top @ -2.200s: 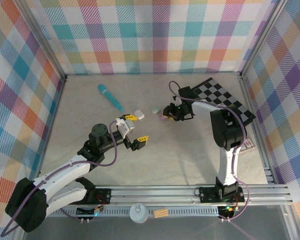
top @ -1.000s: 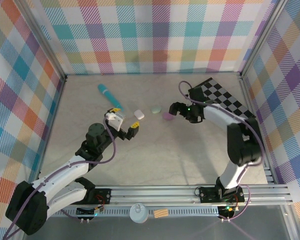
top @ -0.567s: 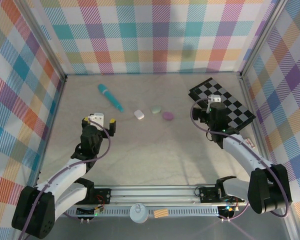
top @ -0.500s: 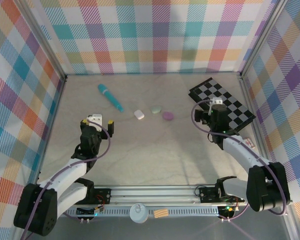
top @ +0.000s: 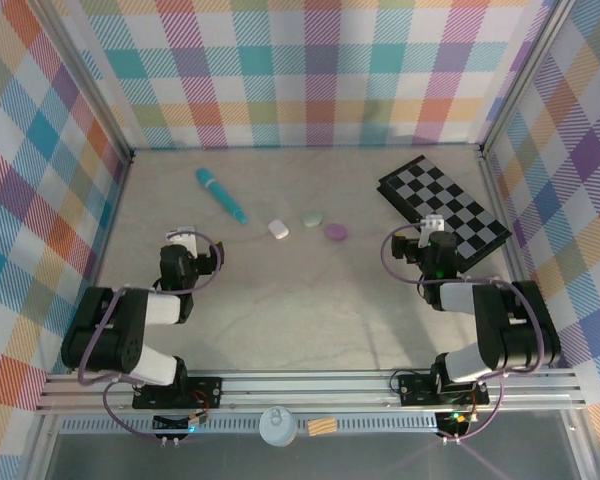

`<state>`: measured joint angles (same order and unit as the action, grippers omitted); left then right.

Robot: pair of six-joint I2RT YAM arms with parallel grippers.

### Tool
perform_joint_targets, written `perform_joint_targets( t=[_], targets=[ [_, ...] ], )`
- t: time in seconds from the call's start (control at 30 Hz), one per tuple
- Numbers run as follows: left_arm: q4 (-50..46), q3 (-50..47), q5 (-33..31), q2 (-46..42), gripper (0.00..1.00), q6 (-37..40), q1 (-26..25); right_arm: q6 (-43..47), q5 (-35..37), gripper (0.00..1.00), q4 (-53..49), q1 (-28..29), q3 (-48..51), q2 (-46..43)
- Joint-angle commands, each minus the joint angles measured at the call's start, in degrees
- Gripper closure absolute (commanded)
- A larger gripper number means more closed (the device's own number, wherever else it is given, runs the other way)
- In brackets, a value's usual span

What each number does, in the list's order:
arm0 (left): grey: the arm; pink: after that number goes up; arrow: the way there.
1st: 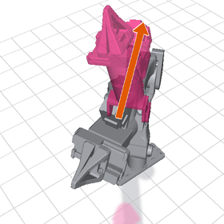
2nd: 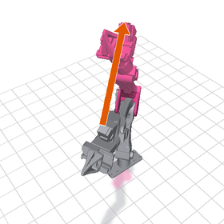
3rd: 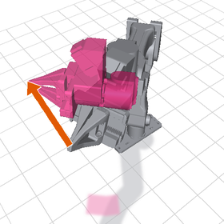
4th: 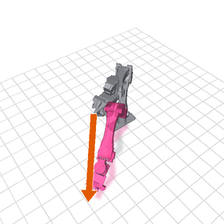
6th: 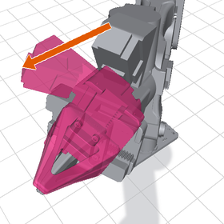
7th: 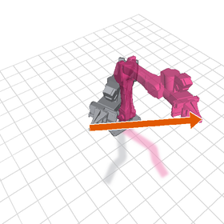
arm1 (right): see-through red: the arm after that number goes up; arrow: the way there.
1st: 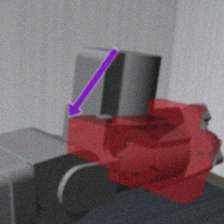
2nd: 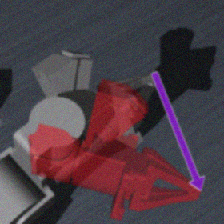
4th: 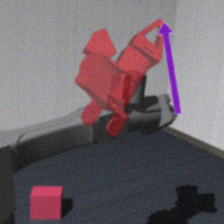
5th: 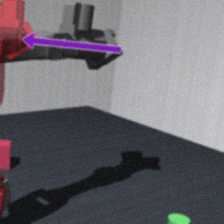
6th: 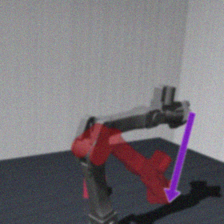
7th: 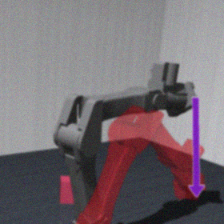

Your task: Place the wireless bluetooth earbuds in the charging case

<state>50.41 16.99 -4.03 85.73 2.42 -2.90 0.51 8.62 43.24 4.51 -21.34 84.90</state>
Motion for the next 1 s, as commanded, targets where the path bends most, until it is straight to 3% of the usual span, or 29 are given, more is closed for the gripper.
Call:
perform_joint_targets(
  t=[0.0,0.17,0.97],
  targets=[
    [9.1,1.83,2.96,5.02,0.0,-1.47,0.81,0.11,-3.77,0.01,8.32,-1.12,0.0,2.86],
    [-2.28,6.91,2.32,4.64,0.0,-1.56,0.79,-1.1,-5.26,0.01,5.68,-2.63,-1.57,3.22],
    [-2.34,7.26,0.03,4.89,0.0,-0.41,-0.73,-1.77,-6.23,0.01,4.92,-3.5,-1.95,3.16]
  ],
)
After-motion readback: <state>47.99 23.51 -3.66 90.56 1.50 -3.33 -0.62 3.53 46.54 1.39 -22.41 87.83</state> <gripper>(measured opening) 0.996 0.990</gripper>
